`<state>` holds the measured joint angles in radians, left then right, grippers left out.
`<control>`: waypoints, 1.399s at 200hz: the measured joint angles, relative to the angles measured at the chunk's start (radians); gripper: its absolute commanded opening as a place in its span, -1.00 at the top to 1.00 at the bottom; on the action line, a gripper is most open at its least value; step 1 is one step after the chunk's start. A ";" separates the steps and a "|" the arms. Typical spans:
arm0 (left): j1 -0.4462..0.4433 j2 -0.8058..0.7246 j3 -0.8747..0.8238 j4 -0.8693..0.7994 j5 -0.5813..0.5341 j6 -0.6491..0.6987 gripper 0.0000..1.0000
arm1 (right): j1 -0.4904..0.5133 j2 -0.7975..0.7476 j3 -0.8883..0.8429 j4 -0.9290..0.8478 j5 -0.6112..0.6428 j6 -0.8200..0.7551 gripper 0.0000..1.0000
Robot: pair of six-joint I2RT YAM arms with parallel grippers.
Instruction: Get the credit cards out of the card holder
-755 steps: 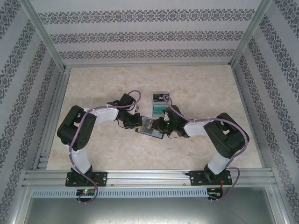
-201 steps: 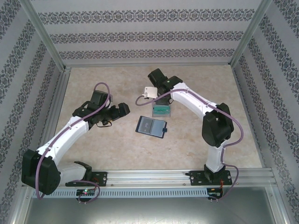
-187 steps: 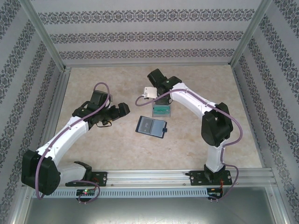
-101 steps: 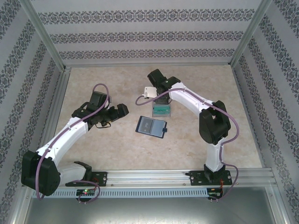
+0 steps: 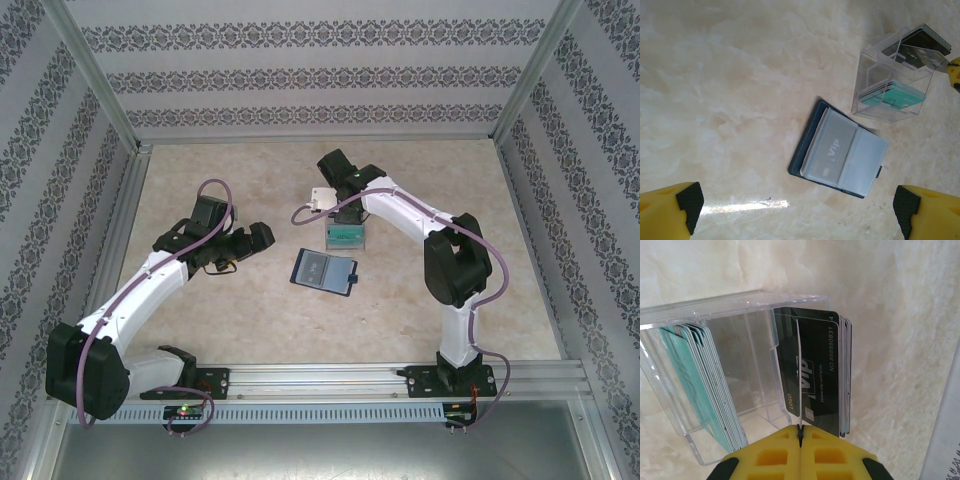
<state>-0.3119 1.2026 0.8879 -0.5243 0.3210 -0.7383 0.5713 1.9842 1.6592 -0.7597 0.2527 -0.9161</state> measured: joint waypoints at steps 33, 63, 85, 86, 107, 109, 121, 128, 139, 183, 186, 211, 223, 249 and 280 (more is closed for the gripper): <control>0.001 0.000 0.000 0.000 0.000 0.000 -0.99 | 0.000 0.020 0.000 0.010 -0.006 0.000 1.00; 0.007 0.000 -0.002 -0.001 -0.001 0.000 -0.98 | 0.000 0.040 0.000 0.013 -0.006 0.000 0.90; 0.007 0.000 -0.005 -0.001 -0.001 0.000 -0.99 | -0.004 0.041 0.000 0.019 -0.008 0.008 0.73; 0.008 0.000 -0.005 -0.001 -0.001 0.000 -0.99 | -0.005 0.041 0.000 0.019 -0.008 0.009 0.72; 0.008 0.000 -0.008 -0.003 0.000 0.000 -0.99 | -0.006 0.045 0.000 0.025 -0.008 0.028 0.59; 0.008 0.000 -0.008 -0.003 0.000 0.000 -0.99 | -0.006 0.045 -0.001 0.027 -0.009 0.033 0.58; 0.010 0.000 -0.008 -0.003 0.000 0.000 -0.99 | -0.006 0.048 -0.004 0.036 -0.008 0.038 0.56; 0.011 0.000 -0.008 -0.003 0.000 0.000 -0.99 | -0.006 0.048 -0.006 0.040 -0.008 0.042 0.54; 0.013 0.000 -0.009 -0.003 -0.001 0.000 -0.99 | -0.006 0.050 -0.008 0.043 -0.007 0.049 0.50; 0.013 0.000 -0.009 -0.003 -0.001 0.000 -0.99 | -0.007 0.051 -0.008 0.073 0.012 0.079 0.44; 0.013 0.000 -0.009 -0.003 -0.001 0.000 -0.99 | -0.007 0.051 -0.008 0.076 0.014 0.080 0.44; 0.013 0.000 -0.009 -0.003 -0.001 0.000 -0.99 | -0.013 0.054 -0.008 0.098 0.043 0.098 0.41; 0.013 0.000 -0.009 -0.003 -0.001 0.000 -0.99 | -0.018 0.055 -0.008 0.108 0.057 0.103 0.42; 0.013 0.000 -0.009 -0.003 0.000 0.000 -0.99 | -0.027 0.061 -0.008 0.126 0.085 0.114 0.41; 0.013 0.000 -0.013 -0.003 0.000 0.000 -0.99 | -0.037 0.065 -0.008 0.130 0.099 0.137 0.41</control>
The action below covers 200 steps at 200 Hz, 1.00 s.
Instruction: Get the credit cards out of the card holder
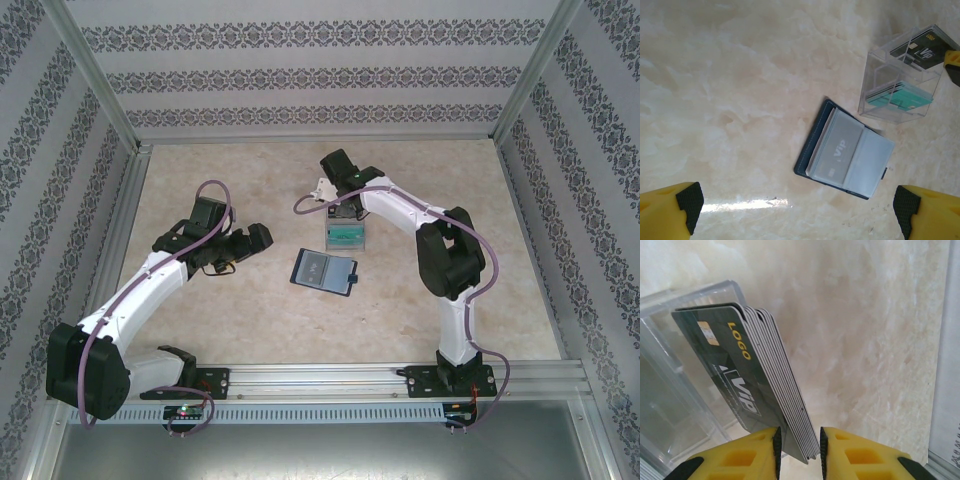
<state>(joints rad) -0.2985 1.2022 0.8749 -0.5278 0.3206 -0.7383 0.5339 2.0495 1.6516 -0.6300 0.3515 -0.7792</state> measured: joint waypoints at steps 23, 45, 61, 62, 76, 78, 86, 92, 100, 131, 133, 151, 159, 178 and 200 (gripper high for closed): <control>0.000 0.000 -0.002 0.000 0.005 0.000 -0.99 | -0.002 -0.003 -0.003 0.010 -0.002 0.037 0.42; 0.000 0.002 -0.007 0.010 0.037 0.002 -0.95 | -0.002 -0.048 -0.040 0.022 -0.035 0.114 0.44; 0.000 0.020 -0.007 0.026 0.069 0.005 -0.82 | -0.005 -0.116 -0.077 0.026 -0.083 0.193 0.46; 0.000 0.021 -0.007 0.027 0.071 0.005 -0.81 | -0.005 -0.120 -0.079 0.027 -0.085 0.196 0.46; 0.000 0.049 -0.007 0.048 0.108 0.010 -0.74 | -0.009 -0.210 -0.127 0.044 -0.140 0.294 0.55; 0.000 0.054 -0.007 0.052 0.114 0.011 -0.73 | -0.009 -0.225 -0.135 0.045 -0.145 0.311 0.56; 0.000 0.071 -0.007 0.065 0.139 0.013 -0.66 | -0.009 -0.276 -0.162 0.053 -0.173 0.366 0.61; 0.000 0.084 -0.007 0.076 0.157 0.016 -0.60 | -0.013 -0.316 -0.184 0.065 -0.193 0.417 0.63; 0.000 0.101 -0.007 0.089 0.178 0.022 -0.53 | -0.013 -0.361 -0.211 0.077 -0.213 0.492 0.64; -0.007 0.177 -0.005 0.125 0.240 0.041 -0.22 | -0.012 -0.475 -0.334 0.106 -0.296 0.786 0.62; -0.008 0.182 -0.004 0.126 0.243 0.043 -0.22 | -0.010 -0.480 -0.345 0.111 -0.301 0.803 0.62; -0.030 0.237 0.012 0.137 0.267 0.053 -0.15 | 0.010 -0.516 -0.460 0.122 -0.333 0.937 0.59; -0.043 0.263 0.024 0.144 0.275 0.055 -0.13 | 0.027 -0.528 -0.512 0.132 -0.343 0.990 0.59; -0.076 0.325 0.054 0.163 0.297 0.059 -0.04 | 0.072 -0.555 -0.628 0.160 -0.362 1.110 0.59; -0.116 0.396 0.087 0.178 0.315 0.066 -0.02 | 0.099 -0.567 -0.724 0.188 -0.394 1.250 0.57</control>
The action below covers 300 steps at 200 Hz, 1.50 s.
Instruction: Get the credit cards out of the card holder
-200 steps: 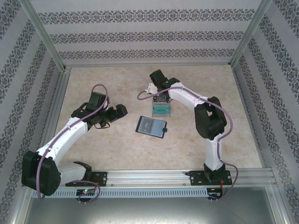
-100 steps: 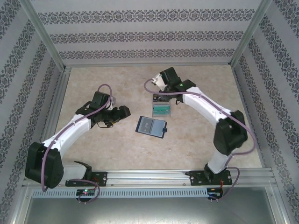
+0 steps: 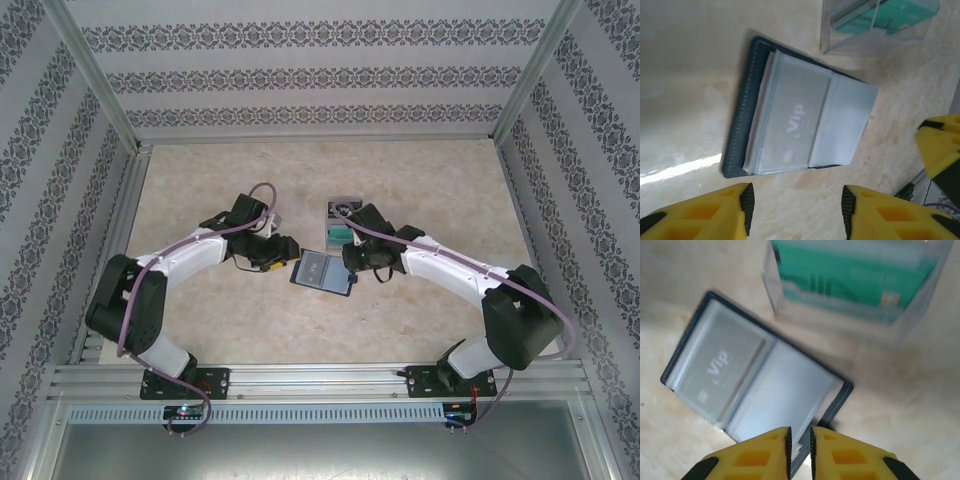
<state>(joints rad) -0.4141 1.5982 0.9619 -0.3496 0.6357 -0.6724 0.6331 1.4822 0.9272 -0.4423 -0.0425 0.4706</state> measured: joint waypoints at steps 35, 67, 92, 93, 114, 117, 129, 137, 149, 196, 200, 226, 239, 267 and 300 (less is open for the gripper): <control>-0.035 0.076 0.033 0.011 0.018 0.011 -0.03 | 0.000 0.027 -0.081 0.050 -0.034 0.164 0.49; -0.048 0.106 0.044 0.018 0.019 0.015 -0.08 | 0.005 0.066 -0.106 0.087 -0.057 0.243 0.45; -0.058 0.115 0.045 0.022 0.019 0.015 -0.11 | 0.005 0.096 -0.106 0.109 -0.064 0.273 0.43; -0.059 0.116 0.045 0.022 0.019 0.016 -0.11 | 0.005 0.097 -0.106 0.110 -0.064 0.274 0.43; -0.065 0.134 0.046 0.023 0.019 0.016 -0.12 | 0.005 0.122 -0.106 0.122 -0.065 0.292 0.42; -0.066 0.137 0.047 0.023 0.019 0.016 -0.12 | 0.005 0.124 -0.106 0.123 -0.065 0.294 0.42; -0.069 0.151 0.047 0.026 0.019 0.016 -0.13 | 0.005 0.127 -0.106 0.133 -0.069 0.300 0.41; -0.070 0.160 0.047 0.028 0.019 0.018 -0.13 | 0.005 0.128 -0.106 0.138 -0.071 0.304 0.40; -0.071 0.175 0.047 0.030 0.019 0.019 -0.13 | 0.005 0.129 -0.106 0.141 -0.072 0.309 0.40; -0.071 0.197 0.062 0.034 0.013 0.019 -0.14 | 0.005 0.130 -0.106 0.142 -0.072 0.310 0.40; -0.071 0.197 0.063 0.034 0.010 0.019 -0.14 | 0.005 0.131 -0.106 0.143 -0.073 0.309 0.40; -0.071 0.197 0.072 0.032 -0.021 0.020 -0.15 | 0.005 0.132 -0.106 0.148 -0.078 0.309 0.40; -0.071 0.197 0.074 0.032 -0.038 0.021 -0.15 | 0.005 0.133 -0.106 0.149 -0.079 0.309 0.40; -0.071 0.197 0.075 0.032 -0.057 0.022 -0.15 | 0.005 0.134 -0.106 0.149 -0.079 0.309 0.40; -0.071 0.198 0.076 0.032 -0.060 0.022 -0.15 | 0.005 0.134 -0.106 0.149 -0.079 0.309 0.41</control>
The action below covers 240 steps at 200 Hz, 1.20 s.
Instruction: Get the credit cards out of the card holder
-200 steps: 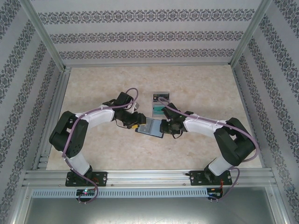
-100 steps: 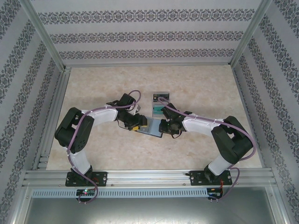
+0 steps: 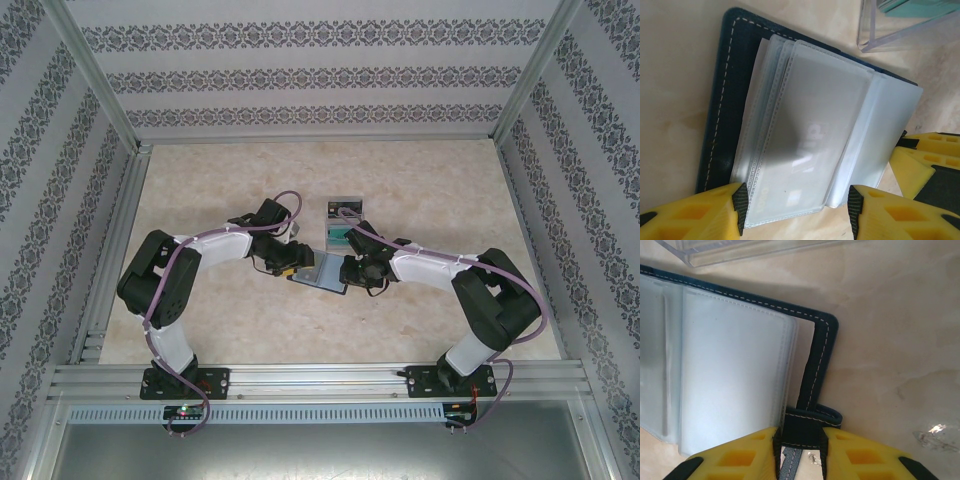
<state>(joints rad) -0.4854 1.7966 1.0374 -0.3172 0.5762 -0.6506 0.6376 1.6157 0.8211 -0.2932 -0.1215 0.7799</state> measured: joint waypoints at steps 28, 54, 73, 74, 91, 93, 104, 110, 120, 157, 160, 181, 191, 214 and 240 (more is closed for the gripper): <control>-0.014 0.017 0.003 0.012 0.023 0.000 -0.14 | 0.000 0.001 0.000 0.000 0.000 0.000 0.41; -0.027 0.022 0.003 0.028 0.046 -0.006 -0.14 | 0.000 0.001 0.000 0.000 0.000 0.000 0.41; -0.038 0.023 0.003 0.040 0.060 -0.011 -0.17 | 0.000 0.001 0.000 0.000 0.000 0.000 0.41; -0.039 0.023 0.003 0.042 0.061 -0.011 -0.17 | 0.000 0.001 0.000 0.000 0.000 0.000 0.41; -0.049 0.023 0.003 0.058 0.077 -0.015 -0.21 | 0.000 0.001 0.000 0.000 0.000 0.000 0.41; -0.050 0.023 0.003 0.060 0.077 -0.016 -0.21 | 0.000 0.001 0.000 0.000 0.000 0.000 0.41; -0.055 0.022 0.003 0.065 0.082 -0.019 -0.33 | 0.000 0.001 0.000 0.000 0.000 0.000 0.41; -0.057 0.022 0.004 0.067 0.084 -0.018 -0.40 | 0.000 0.001 0.000 0.000 0.000 0.000 0.41; -0.060 0.022 0.008 0.068 0.091 -0.024 -0.50 | 0.000 0.001 0.000 0.001 0.000 0.002 0.41; -0.069 0.022 0.034 0.068 0.105 -0.029 -0.63 | 0.000 -0.003 -0.011 0.019 0.000 0.011 0.40; -0.069 0.021 0.034 0.068 0.105 -0.030 -0.64 | 0.000 -0.005 -0.014 0.022 0.000 0.012 0.40; -0.071 0.018 0.035 0.067 0.105 -0.030 -0.72 | -0.001 -0.029 -0.044 0.053 0.001 0.029 0.40; -0.071 0.015 0.037 0.065 0.102 -0.028 -0.73 | -0.007 -0.050 -0.061 0.055 0.005 0.034 0.40; -0.071 0.002 0.045 0.048 0.079 -0.016 -0.73 | -0.027 -0.122 -0.103 0.039 0.027 0.041 0.39; -0.058 -0.038 0.046 0.021 0.049 -0.002 -0.69 | -0.054 -0.229 -0.119 0.024 0.050 0.048 0.39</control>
<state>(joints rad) -0.5438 1.7588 1.0836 -0.2958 0.6254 -0.6525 0.5838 1.3865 0.7017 -0.2691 -0.0719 0.8280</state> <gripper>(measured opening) 0.859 0.304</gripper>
